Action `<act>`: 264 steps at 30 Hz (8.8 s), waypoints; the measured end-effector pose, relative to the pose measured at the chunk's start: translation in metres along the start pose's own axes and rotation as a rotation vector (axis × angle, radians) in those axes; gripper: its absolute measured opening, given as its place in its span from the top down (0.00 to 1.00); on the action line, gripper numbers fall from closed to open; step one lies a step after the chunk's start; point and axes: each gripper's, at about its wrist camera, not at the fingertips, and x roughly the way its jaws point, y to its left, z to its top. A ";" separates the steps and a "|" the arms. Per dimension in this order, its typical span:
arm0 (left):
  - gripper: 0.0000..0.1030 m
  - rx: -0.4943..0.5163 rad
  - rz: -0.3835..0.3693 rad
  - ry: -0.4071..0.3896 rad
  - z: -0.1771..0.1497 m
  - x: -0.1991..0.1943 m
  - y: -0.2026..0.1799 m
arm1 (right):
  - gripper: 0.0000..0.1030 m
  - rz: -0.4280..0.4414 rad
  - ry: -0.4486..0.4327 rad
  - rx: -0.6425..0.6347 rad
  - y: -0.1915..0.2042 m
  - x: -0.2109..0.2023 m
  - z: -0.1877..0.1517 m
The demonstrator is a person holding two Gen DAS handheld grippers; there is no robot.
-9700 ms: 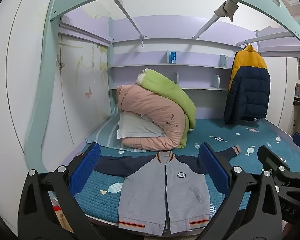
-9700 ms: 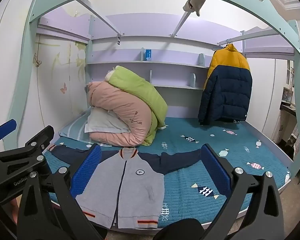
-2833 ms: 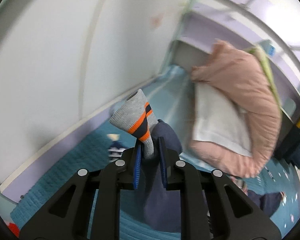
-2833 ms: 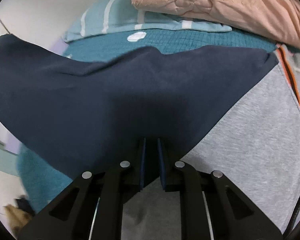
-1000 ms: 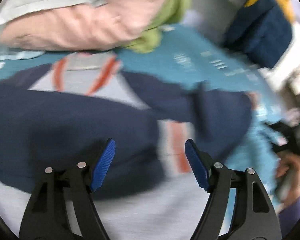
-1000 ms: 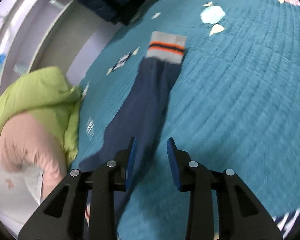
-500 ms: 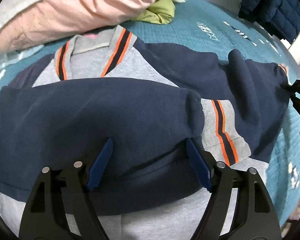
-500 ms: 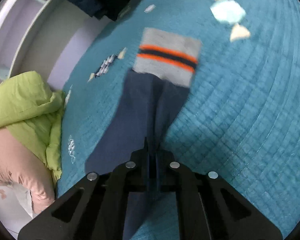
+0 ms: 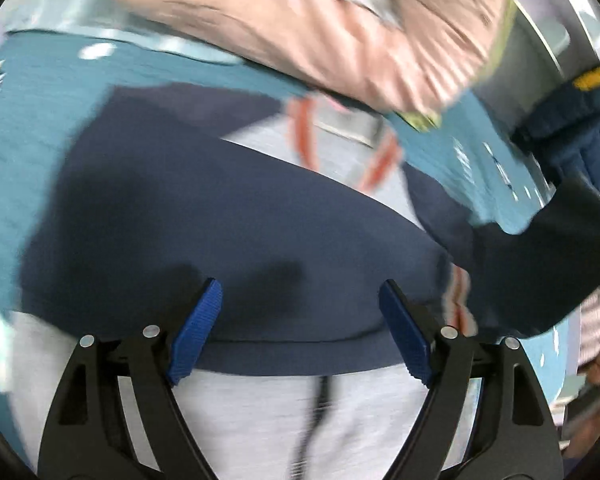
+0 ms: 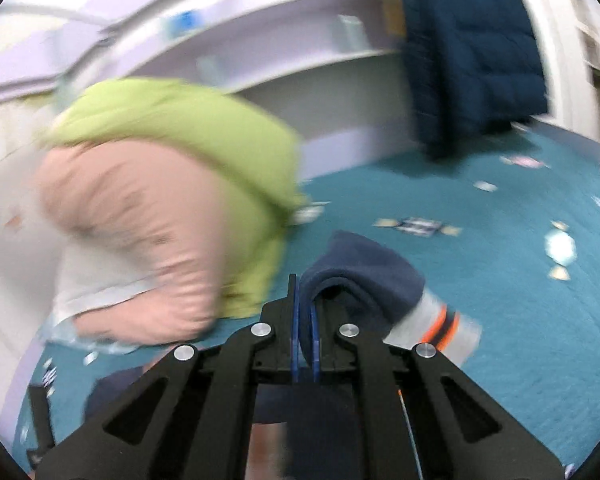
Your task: Fold large clothes
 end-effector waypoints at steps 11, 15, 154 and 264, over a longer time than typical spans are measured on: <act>0.21 -0.108 0.126 -0.061 0.009 -0.051 0.113 | 0.95 0.169 0.290 -0.166 0.219 0.081 -0.132; 0.21 -0.121 0.123 -0.052 0.006 -0.051 0.133 | 0.84 0.154 0.443 -0.200 0.245 0.121 -0.181; 0.95 0.154 0.118 -0.264 0.074 -0.108 0.078 | 0.96 0.290 0.502 0.359 -0.040 0.088 -0.063; 0.21 -0.271 -0.077 0.137 -0.227 -0.195 0.214 | 1.00 0.171 0.989 0.065 0.132 0.004 -0.260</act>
